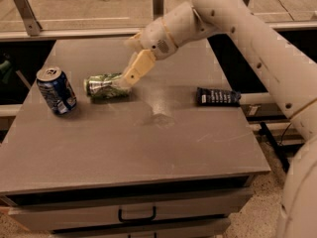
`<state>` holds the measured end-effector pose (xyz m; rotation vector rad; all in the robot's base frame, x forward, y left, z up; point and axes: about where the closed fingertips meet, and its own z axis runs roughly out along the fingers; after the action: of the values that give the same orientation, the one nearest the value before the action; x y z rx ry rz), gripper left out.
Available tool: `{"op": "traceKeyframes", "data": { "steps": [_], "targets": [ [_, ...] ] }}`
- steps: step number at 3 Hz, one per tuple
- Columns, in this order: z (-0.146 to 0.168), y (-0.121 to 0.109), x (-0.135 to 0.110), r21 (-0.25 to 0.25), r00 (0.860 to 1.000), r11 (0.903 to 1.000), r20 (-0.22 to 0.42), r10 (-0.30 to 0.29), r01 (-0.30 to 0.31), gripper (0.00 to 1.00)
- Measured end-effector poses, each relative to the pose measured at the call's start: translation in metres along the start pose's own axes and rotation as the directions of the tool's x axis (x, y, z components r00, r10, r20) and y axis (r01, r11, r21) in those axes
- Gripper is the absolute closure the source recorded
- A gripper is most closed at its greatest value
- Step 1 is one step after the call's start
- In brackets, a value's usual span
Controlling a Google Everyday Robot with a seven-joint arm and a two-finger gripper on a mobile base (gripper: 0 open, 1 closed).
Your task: Place green can upright
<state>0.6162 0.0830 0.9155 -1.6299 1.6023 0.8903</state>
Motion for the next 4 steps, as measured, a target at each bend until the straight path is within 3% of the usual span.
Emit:
{"op": "traceKeyframes", "data": {
  "steps": [1, 2, 4],
  "targets": [
    [0.021, -0.01, 0.003, -0.02, 0.989, 0.9998, -0.145, -0.001, -0.001, 0.0],
    [0.041, -0.018, 0.007, -0.036, 0.961, 0.9993, -0.276, -0.017, 0.007, 0.0],
    [0.077, -0.016, 0.008, -0.052, 0.892, 0.9976, -0.448, -0.064, 0.045, 0.0]
  ]
}}
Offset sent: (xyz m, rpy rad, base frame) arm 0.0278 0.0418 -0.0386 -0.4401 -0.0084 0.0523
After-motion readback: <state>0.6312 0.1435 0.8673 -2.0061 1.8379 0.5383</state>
